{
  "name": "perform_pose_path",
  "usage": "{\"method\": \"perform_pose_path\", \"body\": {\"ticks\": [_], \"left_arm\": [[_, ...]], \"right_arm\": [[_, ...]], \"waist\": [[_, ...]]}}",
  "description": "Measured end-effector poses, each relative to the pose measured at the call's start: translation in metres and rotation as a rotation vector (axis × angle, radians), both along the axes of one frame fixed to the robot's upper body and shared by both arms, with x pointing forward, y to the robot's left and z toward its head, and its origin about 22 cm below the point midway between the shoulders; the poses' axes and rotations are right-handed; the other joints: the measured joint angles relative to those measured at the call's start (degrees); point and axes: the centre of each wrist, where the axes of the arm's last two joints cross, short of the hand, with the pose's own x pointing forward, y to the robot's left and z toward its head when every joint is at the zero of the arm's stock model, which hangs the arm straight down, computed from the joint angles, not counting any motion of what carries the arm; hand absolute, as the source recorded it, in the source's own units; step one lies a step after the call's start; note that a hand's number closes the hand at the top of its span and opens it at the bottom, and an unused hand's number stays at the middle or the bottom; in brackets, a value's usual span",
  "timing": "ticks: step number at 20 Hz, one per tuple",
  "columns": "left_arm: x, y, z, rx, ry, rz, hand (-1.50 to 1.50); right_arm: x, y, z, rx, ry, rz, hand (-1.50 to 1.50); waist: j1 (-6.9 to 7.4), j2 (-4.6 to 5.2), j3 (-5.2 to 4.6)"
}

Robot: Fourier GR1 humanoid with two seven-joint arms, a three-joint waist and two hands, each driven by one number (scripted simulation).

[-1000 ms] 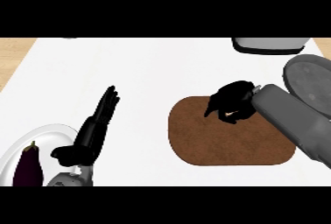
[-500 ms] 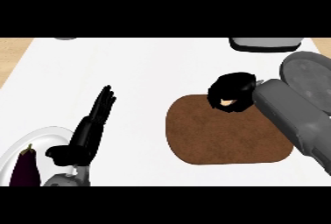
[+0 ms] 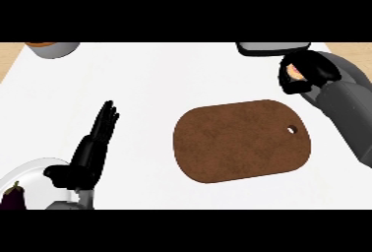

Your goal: Pick the cupcake from the cutting board and place it in the pan

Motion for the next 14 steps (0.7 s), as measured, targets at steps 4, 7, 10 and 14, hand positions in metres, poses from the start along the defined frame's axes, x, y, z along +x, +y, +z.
{"method": "perform_pose_path", "body": {"ticks": [4, 7, 10, 14], "left_arm": [[-0.004, 0.002, -0.004, 0.004, 0.005, 0.007, 0.00], [-0.005, 0.000, -0.004, 0.002, 0.002, 0.001, 0.00], [-0.004, 0.001, -0.002, -0.001, -0.004, -0.008, 0.00], [-0.009, -0.002, -0.003, -0.001, -0.006, -0.021, 0.00]], "right_arm": [[0.008, 0.021, 0.011, 0.121, -0.164, -0.258, 1.50], [0.011, 0.040, 0.014, 0.202, -0.244, -0.403, 1.50], [0.009, 0.044, 0.018, 0.269, -0.300, -0.535, 1.50], [0.002, 0.042, 0.020, 0.353, -0.344, -0.665, 1.50]], "waist": [[0.18, -0.21, -0.09], [0.40, -0.12, -0.11], [0.84, 0.22, -0.08], [1.66, 0.65, -0.03]]}}
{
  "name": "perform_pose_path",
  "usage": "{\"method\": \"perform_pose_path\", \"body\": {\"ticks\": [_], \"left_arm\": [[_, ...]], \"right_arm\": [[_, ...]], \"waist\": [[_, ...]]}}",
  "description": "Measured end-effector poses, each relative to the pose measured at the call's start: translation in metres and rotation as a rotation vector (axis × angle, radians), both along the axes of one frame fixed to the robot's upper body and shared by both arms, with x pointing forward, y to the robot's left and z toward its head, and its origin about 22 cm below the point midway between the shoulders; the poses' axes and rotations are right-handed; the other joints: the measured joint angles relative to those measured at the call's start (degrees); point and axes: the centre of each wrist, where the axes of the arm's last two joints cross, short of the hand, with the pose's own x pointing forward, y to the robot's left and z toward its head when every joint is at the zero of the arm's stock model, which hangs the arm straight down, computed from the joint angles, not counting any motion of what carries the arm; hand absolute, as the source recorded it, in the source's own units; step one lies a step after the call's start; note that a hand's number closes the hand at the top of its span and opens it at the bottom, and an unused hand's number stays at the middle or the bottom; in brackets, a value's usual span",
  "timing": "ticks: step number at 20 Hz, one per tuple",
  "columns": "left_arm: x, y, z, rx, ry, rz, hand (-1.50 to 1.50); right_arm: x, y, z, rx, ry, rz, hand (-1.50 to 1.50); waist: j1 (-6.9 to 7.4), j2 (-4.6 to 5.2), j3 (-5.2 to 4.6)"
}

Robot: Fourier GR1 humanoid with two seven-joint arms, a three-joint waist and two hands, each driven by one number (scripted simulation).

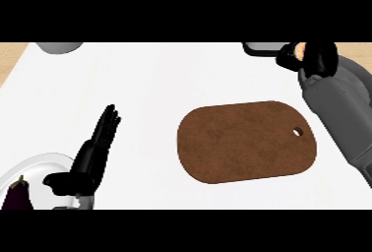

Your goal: Pick the cupcake from the cutting board and place it in the pan

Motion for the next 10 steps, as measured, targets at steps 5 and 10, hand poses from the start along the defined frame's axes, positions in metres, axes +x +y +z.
{"method": "perform_pose_path", "body": {"ticks": [5, 10], "left_arm": [[0.004, -0.005, 0.001, 0.000, -0.014, -0.026, 0.00], [0.011, -0.013, 0.005, 0.000, -0.026, -0.045, 0.00]], "right_arm": [[-0.021, -0.044, -0.002, 0.018, -0.062, -0.140, 1.50], [-0.039, -0.099, -0.010, -0.084, -0.127, -0.256, 1.50]], "waist": [[1.37, 0.74, 0.07], [2.94, 1.41, 0.14]]}}
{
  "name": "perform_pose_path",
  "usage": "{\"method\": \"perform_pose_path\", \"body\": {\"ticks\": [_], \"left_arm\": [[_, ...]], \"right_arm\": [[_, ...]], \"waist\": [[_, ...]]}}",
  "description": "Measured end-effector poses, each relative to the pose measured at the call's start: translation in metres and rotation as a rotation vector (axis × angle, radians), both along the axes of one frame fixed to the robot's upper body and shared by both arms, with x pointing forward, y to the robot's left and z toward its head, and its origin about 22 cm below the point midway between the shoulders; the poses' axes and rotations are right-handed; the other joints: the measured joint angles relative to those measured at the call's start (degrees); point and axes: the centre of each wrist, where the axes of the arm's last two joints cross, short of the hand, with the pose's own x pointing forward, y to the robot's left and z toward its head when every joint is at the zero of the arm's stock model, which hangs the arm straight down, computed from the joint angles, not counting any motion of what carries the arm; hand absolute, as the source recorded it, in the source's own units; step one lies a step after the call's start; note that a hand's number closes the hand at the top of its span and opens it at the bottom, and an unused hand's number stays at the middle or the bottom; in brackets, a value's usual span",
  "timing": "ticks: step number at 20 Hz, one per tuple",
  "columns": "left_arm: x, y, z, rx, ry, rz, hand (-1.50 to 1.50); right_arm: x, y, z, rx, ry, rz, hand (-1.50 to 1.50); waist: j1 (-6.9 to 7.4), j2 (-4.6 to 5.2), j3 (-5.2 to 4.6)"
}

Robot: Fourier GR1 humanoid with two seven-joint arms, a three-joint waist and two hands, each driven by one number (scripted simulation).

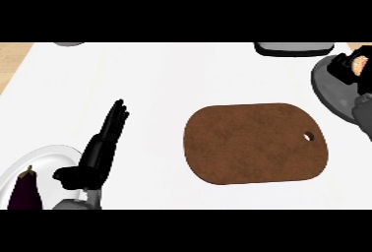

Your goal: Pick the cupcake from the cutting board and place it in the pan

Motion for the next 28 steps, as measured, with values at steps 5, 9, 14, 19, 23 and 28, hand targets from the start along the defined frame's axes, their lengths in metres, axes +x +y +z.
{"method": "perform_pose_path", "body": {"ticks": [5, 9, 14, 19, 23, 28], "left_arm": [[-0.001, 0.000, 0.001, -0.007, -0.012, -0.026, 0.00], [0.004, -0.005, 0.001, -0.005, -0.022, -0.038, 0.00], [0.003, -0.009, 0.004, -0.007, -0.027, -0.055, 0.00], [0.004, -0.013, 0.008, -0.008, -0.036, -0.081, 0.00], [0.007, -0.016, 0.010, -0.010, -0.037, -0.095, 0.00], [0.009, -0.018, 0.012, -0.018, -0.043, -0.096, 0.00]], "right_arm": [[-0.013, -0.049, -0.001, -0.054, -0.091, -0.105, 1.50], [-0.022, -0.077, -0.004, -0.044, -0.143, -0.154, 1.50], [-0.037, -0.110, -0.003, -0.040, -0.167, -0.182, 1.50], [-0.050, -0.128, -0.012, 0.065, 0.031, -0.177, -1.50], [-0.051, -0.129, -0.016, 0.179, 0.180, -0.094, -1.50], [-0.049, -0.126, -0.018, 0.272, 0.180, -0.010, -1.50]], "waist": [[1.17, 0.45, 0.10], [2.01, 0.83, 0.17], [2.95, 1.18, 0.28], [4.48, 1.78, 0.27], [5.08, 2.06, 0.39], [5.22, 2.21, 0.52]]}}
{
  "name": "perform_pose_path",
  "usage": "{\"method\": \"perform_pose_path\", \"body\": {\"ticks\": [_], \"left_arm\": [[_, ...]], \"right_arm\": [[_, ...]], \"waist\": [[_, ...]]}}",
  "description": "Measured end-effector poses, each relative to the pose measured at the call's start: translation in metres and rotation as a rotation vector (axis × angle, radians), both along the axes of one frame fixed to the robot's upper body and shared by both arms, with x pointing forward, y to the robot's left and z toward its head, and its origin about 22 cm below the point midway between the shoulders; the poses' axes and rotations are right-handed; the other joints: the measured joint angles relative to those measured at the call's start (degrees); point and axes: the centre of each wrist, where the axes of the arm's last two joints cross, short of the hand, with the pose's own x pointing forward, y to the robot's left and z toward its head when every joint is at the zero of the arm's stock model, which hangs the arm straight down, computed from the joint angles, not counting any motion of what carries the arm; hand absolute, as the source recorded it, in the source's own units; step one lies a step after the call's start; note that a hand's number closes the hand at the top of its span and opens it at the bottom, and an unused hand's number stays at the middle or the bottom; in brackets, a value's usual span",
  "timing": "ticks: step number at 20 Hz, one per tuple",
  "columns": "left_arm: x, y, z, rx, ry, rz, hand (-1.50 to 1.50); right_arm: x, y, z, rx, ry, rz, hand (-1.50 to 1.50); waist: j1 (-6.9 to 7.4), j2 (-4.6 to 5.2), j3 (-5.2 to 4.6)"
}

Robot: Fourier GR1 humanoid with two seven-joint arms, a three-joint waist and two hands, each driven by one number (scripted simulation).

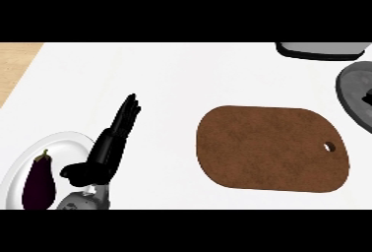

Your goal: Pick the cupcake from the cutting board and place it in the pan

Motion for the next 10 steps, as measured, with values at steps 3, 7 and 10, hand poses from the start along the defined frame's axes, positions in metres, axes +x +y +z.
{"method": "perform_pose_path", "body": {"ticks": [3, 7, 10], "left_arm": [[0.000, 0.003, -0.001, 0.002, 0.001, 0.004, 0.00], [0.000, 0.008, -0.001, 0.003, 0.007, 0.010, 0.00], [0.000, 0.013, -0.002, 0.008, 0.008, 0.018, 0.00]], "right_arm": [[0.005, 0.004, 0.004, 0.035, -0.107, 0.008, -1.50], [0.005, 0.000, 0.011, 0.089, -0.260, -0.010, -1.50], [-0.004, -0.010, 0.009, 0.154, -0.336, -0.014, -1.50]], "waist": [[-0.25, -0.08, 0.03], [-0.75, -0.23, 0.01], [-1.46, -0.53, -0.06]]}}
